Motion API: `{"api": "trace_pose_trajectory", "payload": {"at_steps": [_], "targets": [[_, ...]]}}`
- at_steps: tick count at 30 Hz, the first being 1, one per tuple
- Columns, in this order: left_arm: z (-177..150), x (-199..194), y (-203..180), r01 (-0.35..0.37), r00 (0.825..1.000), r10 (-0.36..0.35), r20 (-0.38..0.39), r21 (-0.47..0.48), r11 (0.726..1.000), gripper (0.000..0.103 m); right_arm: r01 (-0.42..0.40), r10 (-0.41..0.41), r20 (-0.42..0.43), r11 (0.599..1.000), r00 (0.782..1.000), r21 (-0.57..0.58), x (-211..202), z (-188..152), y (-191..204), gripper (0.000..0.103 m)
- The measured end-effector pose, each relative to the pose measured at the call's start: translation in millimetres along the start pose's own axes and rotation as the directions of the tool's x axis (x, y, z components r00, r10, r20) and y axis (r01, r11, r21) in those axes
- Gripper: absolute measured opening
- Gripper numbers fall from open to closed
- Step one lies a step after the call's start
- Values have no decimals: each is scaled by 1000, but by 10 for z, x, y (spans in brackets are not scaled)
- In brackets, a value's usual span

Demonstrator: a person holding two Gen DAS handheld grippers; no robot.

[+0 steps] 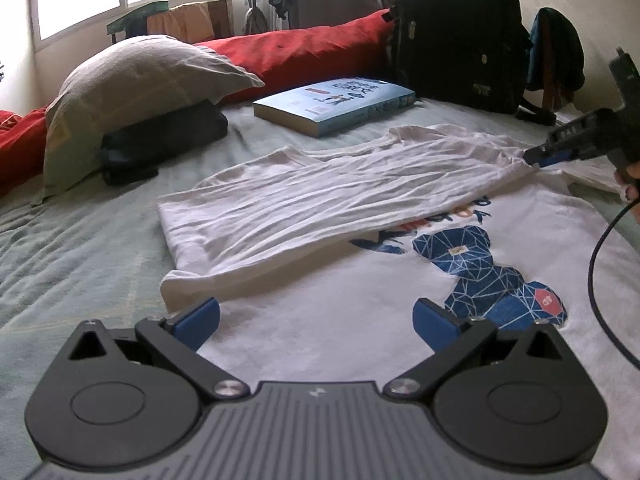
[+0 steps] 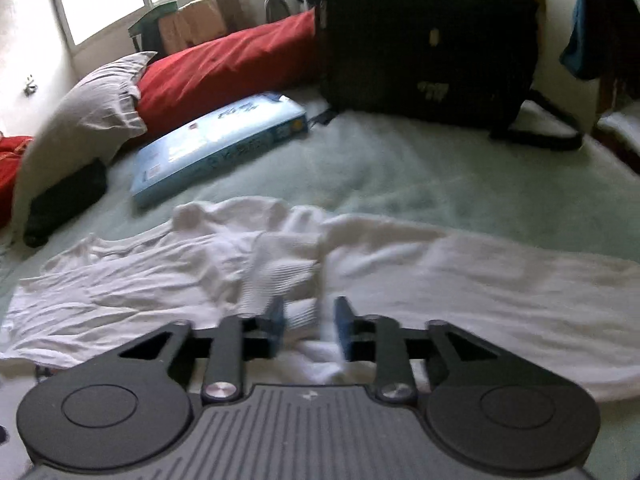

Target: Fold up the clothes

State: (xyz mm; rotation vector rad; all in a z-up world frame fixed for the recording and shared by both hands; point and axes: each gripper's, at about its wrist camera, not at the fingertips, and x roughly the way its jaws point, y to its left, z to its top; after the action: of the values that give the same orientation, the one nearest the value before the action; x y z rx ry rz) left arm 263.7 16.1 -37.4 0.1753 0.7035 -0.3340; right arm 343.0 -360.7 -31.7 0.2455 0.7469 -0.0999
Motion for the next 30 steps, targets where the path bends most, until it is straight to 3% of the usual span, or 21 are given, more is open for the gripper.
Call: {"api": "trace_pose_trajectory", "payload": {"at_steps": [4,9,11,15,16,20,22,28,30], "targets": [[123,28,29,-1,1000,0,31,30,1000,102,-27,28,49,999,998,-22,-88,37,55,41],[385,248,108,-36,996,31,84,58,998,102,-117,132,64,973,989,-196,38,56,483,41],[430,389,151,-54,995,48,84,65,996,102,-138,150,34,962,988,-236,174,34,582,40],[326,787,454,-38,996,32,-86,-61,997,103,-166,164,-28,962,986,-217,402,-40,514,38],[284,798,544,-15,996,5,-86,-112,994,103,-187,186,-24,963,982,-196,387,-49,451,38],[301,576,631,-76,994,65,-85,-136,988,102,-192,190,-31,963,981,-191,64,-35,436,43],[326,365,595,-63,997,57,-50,-113,992,102,-182,181,-26,952,983,-245,-179,-79,526,54],[301,-350,144,-5,1000,3,27,98,995,102,-229,215,-79,901,973,-368,-937,-502,679,80],[138,-515,-59,36,999,-40,20,157,987,102,-253,223,-121,890,967,-379,-1076,-764,683,83]]}}
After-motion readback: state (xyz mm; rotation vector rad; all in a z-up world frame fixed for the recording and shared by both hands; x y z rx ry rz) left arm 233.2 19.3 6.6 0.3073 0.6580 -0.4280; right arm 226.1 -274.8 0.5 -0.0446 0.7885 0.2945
